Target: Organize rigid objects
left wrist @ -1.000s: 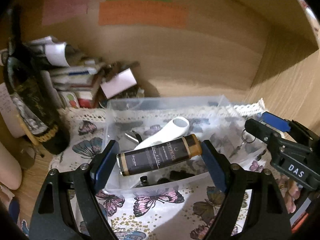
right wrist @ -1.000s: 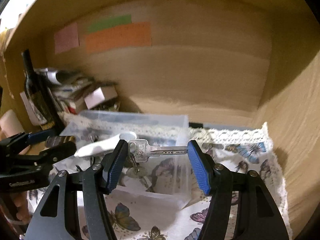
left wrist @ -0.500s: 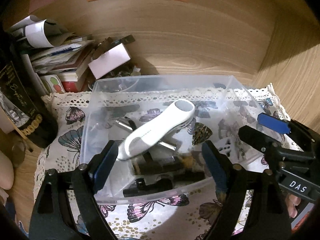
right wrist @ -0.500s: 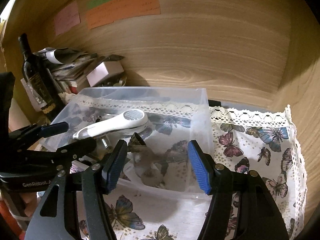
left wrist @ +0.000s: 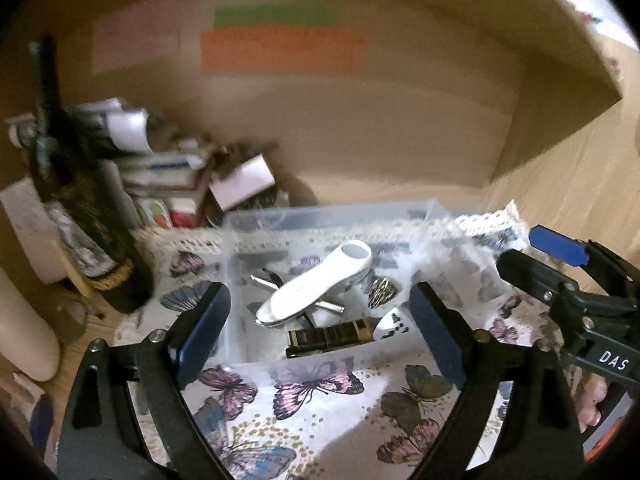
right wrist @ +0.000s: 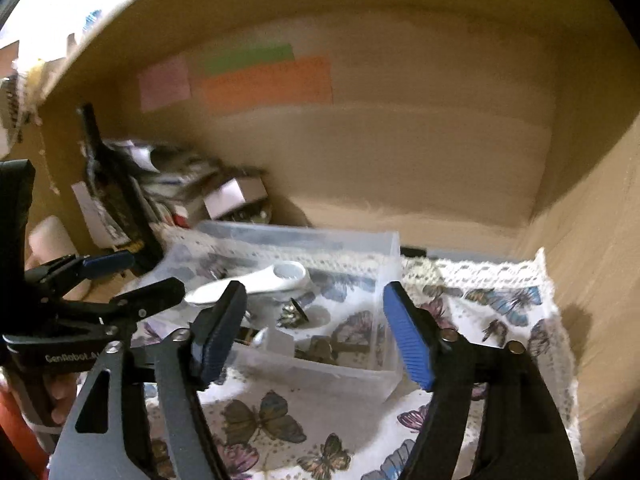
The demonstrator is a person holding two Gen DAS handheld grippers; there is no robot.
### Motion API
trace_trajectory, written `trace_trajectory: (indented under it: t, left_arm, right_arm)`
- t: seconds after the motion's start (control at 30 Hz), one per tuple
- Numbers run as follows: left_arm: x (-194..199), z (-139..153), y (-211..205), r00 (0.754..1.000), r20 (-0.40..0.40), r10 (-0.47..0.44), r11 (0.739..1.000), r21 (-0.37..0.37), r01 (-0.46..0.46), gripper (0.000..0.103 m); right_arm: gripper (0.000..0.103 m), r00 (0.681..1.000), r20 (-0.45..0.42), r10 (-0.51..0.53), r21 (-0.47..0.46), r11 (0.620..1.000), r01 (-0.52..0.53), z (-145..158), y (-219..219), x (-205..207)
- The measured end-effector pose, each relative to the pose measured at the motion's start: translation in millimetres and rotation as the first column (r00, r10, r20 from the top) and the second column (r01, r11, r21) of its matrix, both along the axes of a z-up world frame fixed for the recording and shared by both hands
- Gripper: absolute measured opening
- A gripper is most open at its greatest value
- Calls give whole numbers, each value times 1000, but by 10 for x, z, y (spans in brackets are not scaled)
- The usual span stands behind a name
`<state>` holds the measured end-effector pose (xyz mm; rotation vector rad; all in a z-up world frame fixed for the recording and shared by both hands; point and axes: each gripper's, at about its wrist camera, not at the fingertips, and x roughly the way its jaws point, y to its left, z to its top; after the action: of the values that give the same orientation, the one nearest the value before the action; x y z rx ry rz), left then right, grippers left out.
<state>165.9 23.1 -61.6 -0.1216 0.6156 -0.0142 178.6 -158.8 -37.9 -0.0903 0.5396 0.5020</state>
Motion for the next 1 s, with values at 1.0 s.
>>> trace_trajectory:
  t: [1.0]
  left_arm:
    - [-1446, 748, -138, 937, 348, -13, 999, 42, -2, 103]
  right_arm:
    - [103, 971, 237, -41, 127, 992, 11, 490, -330, -1160]
